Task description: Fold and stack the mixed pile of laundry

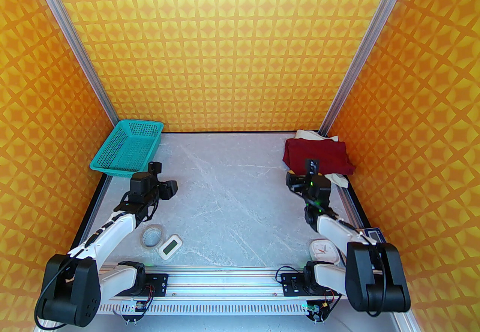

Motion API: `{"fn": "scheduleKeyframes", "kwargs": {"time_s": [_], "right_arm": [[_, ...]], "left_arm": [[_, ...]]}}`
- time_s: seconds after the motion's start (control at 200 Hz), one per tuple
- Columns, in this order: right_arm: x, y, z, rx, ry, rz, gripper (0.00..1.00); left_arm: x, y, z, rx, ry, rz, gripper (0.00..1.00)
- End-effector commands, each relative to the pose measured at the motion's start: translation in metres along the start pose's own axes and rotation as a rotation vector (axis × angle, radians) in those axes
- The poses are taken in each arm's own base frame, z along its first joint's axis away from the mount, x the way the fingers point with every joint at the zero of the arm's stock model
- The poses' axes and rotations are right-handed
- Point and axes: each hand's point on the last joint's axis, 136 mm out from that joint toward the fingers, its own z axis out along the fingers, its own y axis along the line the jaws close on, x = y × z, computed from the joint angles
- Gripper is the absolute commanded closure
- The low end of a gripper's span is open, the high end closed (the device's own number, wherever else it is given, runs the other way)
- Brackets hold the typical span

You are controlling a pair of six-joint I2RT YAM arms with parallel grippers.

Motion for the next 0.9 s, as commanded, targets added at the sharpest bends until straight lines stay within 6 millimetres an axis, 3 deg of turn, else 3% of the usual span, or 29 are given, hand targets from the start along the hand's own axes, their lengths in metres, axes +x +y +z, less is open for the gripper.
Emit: {"fn": "scheduleKeyframes", "kwargs": {"time_s": [0.0,0.345,0.585,0.7,0.895], "right_arm": [[-0.025,0.003,0.005,-0.018,-0.071,0.002,0.11],[-0.025,0.005,0.012,-0.028,-0.041,0.024,0.13],[-0.005,0.007,-0.005,-0.044,-0.015,0.054,0.13],[0.015,0.012,0.001,-0.073,-0.012,0.093,0.13],[0.02,0.018,0.015,-0.1,-0.032,0.093,0.13]], "left_arm": [[-0.001,0.013,-0.005,-0.036,-0.025,-0.036,0.45],[-0.001,0.02,-0.006,-0.05,-0.038,-0.058,0.44],[-0.002,0.023,-0.009,-0.058,-0.05,-0.06,0.44],[-0.009,0.025,-0.017,-0.065,-0.084,-0.059,0.44],[-0.013,0.043,-0.021,-0.122,-0.116,-0.091,0.43]]}}
